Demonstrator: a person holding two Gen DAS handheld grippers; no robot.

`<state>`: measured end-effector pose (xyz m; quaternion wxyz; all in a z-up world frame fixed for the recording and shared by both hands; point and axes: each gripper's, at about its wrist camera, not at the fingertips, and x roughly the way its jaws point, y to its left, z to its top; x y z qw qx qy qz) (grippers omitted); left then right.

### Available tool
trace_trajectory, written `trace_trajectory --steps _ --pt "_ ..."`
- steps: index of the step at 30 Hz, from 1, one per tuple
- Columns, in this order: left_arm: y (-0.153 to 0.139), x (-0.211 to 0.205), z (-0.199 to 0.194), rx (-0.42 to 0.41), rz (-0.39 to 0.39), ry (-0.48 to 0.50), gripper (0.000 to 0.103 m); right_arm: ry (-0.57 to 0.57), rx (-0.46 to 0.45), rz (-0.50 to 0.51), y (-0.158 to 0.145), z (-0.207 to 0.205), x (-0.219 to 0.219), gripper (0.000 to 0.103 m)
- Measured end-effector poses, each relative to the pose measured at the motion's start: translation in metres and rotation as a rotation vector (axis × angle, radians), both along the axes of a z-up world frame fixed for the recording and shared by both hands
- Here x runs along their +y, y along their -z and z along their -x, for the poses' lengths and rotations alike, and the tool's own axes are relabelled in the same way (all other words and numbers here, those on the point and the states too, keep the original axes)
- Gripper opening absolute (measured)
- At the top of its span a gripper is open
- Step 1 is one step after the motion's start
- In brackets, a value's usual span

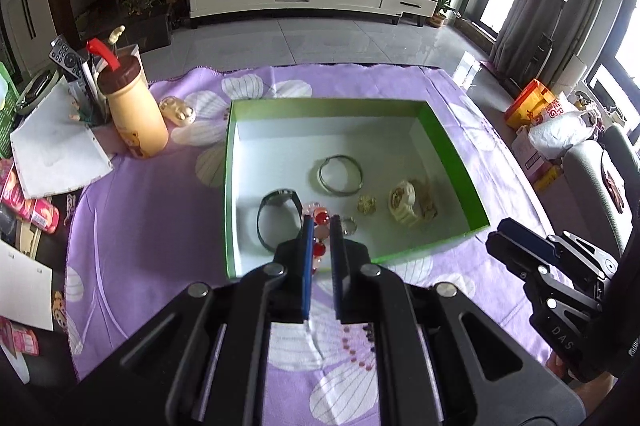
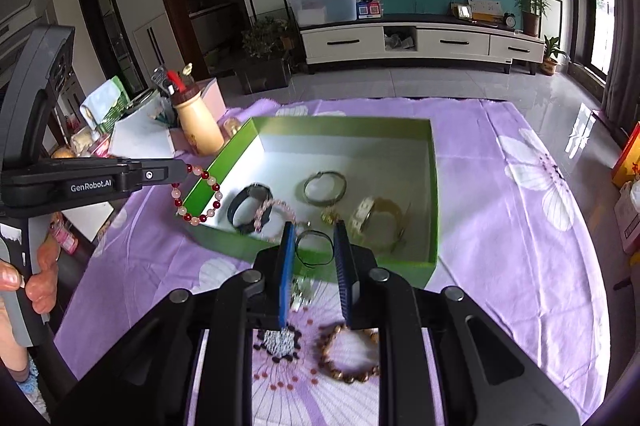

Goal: Organize jewelry
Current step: 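Carry the red bracelet and small ring into the green box and open both grippers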

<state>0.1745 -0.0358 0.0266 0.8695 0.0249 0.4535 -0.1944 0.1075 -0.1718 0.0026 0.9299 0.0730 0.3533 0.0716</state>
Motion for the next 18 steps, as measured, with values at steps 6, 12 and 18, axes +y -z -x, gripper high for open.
trace_trajectory --steps 6,12,18 --pt "-0.003 -0.007 -0.036 0.005 0.001 -0.033 0.007 0.024 0.010 -0.008 -0.006 -0.031 -0.013 0.019" --pt "0.005 -0.014 -0.066 0.018 -0.016 -0.062 0.007 0.044 0.039 0.002 0.005 -0.061 -0.021 0.019" --pt "0.021 -0.020 -0.093 0.043 -0.037 -0.082 0.007 0.064 0.078 0.017 0.021 -0.088 -0.028 0.019"
